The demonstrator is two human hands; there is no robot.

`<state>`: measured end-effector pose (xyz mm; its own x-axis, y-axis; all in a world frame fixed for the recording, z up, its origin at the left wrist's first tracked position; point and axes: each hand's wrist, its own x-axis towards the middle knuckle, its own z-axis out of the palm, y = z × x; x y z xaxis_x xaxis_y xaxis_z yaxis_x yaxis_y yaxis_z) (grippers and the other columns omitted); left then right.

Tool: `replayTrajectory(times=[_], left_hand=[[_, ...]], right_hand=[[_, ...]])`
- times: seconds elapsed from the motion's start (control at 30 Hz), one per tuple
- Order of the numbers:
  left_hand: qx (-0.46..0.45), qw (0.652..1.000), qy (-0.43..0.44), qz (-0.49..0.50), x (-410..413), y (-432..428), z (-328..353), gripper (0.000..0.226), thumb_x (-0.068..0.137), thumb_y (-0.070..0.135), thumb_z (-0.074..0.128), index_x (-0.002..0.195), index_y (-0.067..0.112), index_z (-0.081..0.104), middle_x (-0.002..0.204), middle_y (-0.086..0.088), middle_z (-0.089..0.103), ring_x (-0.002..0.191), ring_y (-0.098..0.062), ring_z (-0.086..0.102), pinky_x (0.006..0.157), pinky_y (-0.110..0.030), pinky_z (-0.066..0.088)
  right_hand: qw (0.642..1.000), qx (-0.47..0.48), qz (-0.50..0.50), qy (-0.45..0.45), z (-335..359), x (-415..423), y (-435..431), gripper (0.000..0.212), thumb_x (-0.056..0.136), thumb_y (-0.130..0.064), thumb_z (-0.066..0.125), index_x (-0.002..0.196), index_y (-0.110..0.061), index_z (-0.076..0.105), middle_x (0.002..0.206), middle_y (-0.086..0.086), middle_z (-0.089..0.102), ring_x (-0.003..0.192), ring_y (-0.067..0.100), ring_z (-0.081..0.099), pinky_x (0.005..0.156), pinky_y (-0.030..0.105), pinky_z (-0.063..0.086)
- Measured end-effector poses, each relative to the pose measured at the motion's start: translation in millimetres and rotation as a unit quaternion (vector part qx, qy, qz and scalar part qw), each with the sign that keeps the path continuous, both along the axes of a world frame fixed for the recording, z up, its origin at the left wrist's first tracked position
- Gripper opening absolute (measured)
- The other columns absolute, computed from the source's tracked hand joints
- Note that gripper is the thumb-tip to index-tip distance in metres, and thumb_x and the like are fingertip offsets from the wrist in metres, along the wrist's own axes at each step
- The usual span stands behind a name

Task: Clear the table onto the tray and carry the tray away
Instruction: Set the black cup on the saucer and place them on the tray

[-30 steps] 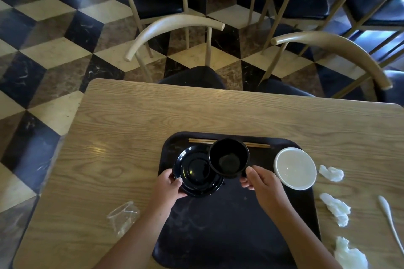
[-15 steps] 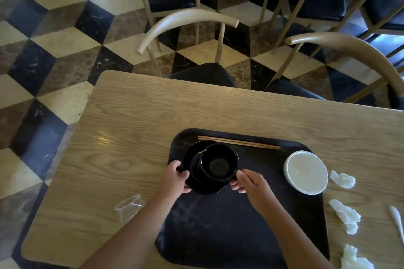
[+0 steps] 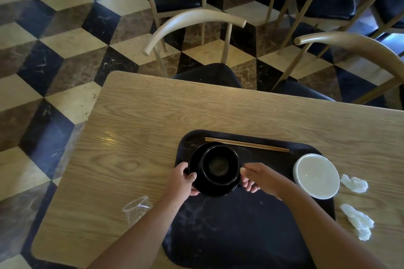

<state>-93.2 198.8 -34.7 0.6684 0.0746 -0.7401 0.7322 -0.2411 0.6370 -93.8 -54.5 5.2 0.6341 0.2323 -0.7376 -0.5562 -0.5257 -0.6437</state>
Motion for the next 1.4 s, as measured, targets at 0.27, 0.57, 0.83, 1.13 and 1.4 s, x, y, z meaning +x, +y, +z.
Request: replayTrajectory(times=[0.27,0.57,0.83,1.13,1.4], left_hand=[[0.003,1.0,-0.019,0.01,-3,0,-5,0.039,0.094,0.004,0.057,0.132,0.007,0.048,0.096,-0.009,0.057,0.086,-0.028,0.068,0.057,-0.037,0.061],[0.042,0.996,-0.073,-0.011,-6,-5,2,0.012,0.095,0.005,0.055,0.102,0.014,0.051,0.099,-0.011,0.061,0.083,-0.022,0.067,0.056,-0.034,0.06],[0.043,0.997,-0.067,-0.021,-27,-1,26,0.035,0.096,0.002,0.046,0.13,0.006,0.041,0.103,-0.014,0.061,0.078,-0.029,0.071,0.068,-0.036,0.06],[0.059,0.994,-0.088,0.021,-101,6,58,0.01,0.092,0.008,0.048,0.098,0.012,0.054,0.093,-0.016,0.068,0.062,-0.022,0.066,0.057,-0.031,0.049],[0.22,0.958,-0.183,0.005,-175,27,79,0.01,0.091,0.025,0.058,0.093,0.017,0.064,0.083,-0.001,0.071,0.073,-0.016,0.066,0.06,-0.032,0.048]], right_hand=[[0.998,0.0,0.057,0.016,6,11,7,0.034,0.104,-0.029,0.041,0.084,-0.012,0.062,0.089,0.011,0.069,0.082,0.019,0.068,0.08,0.033,0.058],[0.999,-0.014,-0.031,0.006,3,-1,12,0.029,0.103,-0.03,0.046,0.088,-0.019,0.069,0.088,0.006,0.076,0.088,0.018,0.074,0.082,0.033,0.059],[0.975,0.004,-0.216,-0.042,-2,-37,4,0.023,0.092,-0.004,0.056,0.102,-0.023,0.065,0.082,0.008,0.069,0.075,0.022,0.068,0.069,0.037,0.052],[0.969,-0.007,-0.232,-0.083,19,-130,-47,0.009,0.098,-0.013,0.057,0.098,-0.014,0.067,0.087,0.012,0.07,0.078,0.024,0.068,0.072,0.034,0.053],[0.952,-0.108,-0.246,-0.144,18,-230,-122,0.026,0.093,-0.001,0.055,0.085,-0.023,0.068,0.071,0.005,0.07,0.065,0.022,0.067,0.069,0.043,0.053]])
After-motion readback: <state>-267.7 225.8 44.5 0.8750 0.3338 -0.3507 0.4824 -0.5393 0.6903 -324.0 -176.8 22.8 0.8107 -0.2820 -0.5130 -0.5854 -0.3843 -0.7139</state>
